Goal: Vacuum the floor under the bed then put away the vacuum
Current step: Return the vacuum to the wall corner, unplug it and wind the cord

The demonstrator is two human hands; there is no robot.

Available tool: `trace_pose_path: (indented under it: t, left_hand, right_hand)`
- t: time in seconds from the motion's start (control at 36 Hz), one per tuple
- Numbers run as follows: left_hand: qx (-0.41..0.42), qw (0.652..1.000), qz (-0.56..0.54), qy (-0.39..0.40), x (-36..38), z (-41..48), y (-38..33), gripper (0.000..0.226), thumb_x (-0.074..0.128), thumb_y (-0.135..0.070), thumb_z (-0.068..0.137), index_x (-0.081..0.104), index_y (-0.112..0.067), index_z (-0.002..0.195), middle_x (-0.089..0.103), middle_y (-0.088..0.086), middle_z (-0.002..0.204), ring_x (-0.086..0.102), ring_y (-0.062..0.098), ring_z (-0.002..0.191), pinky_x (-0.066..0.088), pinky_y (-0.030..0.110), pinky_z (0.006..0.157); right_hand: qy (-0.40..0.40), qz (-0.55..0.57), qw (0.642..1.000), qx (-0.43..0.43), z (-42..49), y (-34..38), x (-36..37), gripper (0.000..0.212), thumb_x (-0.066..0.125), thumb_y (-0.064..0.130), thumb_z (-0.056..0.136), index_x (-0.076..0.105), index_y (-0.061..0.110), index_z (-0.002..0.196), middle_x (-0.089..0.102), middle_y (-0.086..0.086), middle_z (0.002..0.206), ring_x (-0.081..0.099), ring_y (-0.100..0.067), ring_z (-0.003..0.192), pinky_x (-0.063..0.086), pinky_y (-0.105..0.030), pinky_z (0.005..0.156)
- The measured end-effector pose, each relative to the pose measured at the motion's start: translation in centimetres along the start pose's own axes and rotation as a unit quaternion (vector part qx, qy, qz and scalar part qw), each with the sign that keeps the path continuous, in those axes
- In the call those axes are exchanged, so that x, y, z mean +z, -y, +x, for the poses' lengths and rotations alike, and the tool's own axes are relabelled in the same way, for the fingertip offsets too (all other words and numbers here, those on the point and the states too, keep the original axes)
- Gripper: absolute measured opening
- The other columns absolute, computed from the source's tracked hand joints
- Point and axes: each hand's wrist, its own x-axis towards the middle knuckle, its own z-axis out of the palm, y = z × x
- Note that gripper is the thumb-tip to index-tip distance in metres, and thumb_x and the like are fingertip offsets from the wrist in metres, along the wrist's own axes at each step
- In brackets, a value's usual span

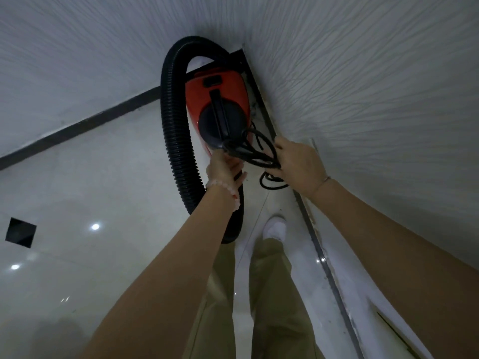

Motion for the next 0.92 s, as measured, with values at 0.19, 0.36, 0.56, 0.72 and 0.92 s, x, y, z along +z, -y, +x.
trace_pose_path:
  t: [0.19,0.36,0.56,0.72,0.92]
  left_hand:
    - [-0.166,0.977,0.014,0.13,-1.2,-0.6,-0.2,0.055,0.052,-0.046,0.09,0.054,-0.006,0.127,0.062,0.01,0.113,0.06,0.026,0.099,0.054,0.04,0.079]
    - [-0.228,0.921,0.183,0.259,-2.8,-1.9,0.4,0.056,0.066,-0.044,0.082,0.06,-0.002,0.119,0.063,0.02,0.12,0.063,0.034,0.107,0.049,0.051,0.097]
    - [-0.257,0.879,0.26,0.306,-3.1,-1.7,2.0,0.065,0.081,-0.025,0.07,0.058,0.004,0.124,0.061,0.018,0.127,0.058,0.027,0.12,0.041,0.04,0.108]
    - [-0.27,0.877,0.254,0.307,-2.5,-2.1,2.7,0.021,0.069,-0.013,0.082,0.067,-0.001,0.099,0.069,0.012,0.099,0.067,0.021,0.095,0.051,0.032,0.096]
    - [-0.218,0.899,0.233,0.3,-1.8,-2.2,4.4,0.015,0.072,-0.006,0.071,0.068,-0.003,0.085,0.066,0.016,0.091,0.062,0.031,0.1,0.041,0.053,0.105]
  right_hand:
    - [-0.003,-0.108,0.981,-0.162,-1.7,0.4,0.2,0.024,0.05,0.01,0.082,0.074,0.01,0.082,0.06,-0.009,0.067,0.052,-0.019,0.045,0.035,-0.02,0.042]
    - [0.022,-0.136,0.965,-0.222,-2.5,-0.2,-0.2,0.022,0.048,0.008,0.08,0.068,0.013,0.089,0.06,-0.008,0.066,0.057,-0.022,0.051,0.041,-0.024,0.048]
    - [0.068,-0.167,0.96,-0.216,-2.9,-0.5,-0.4,0.031,0.044,0.011,0.076,0.073,0.017,0.081,0.061,-0.008,0.069,0.049,-0.018,0.039,0.037,-0.022,0.042]
    - [0.065,-0.124,0.974,-0.176,-3.3,0.1,-0.5,0.023,0.05,0.01,0.077,0.071,0.01,0.085,0.052,-0.01,0.075,0.048,-0.018,0.041,0.026,-0.016,0.04]
    - [0.115,-0.039,0.99,-0.071,-3.6,0.3,0.1,0.043,0.038,0.008,0.076,0.068,0.003,0.107,0.058,-0.02,0.085,0.058,-0.026,0.057,0.048,-0.025,0.039]
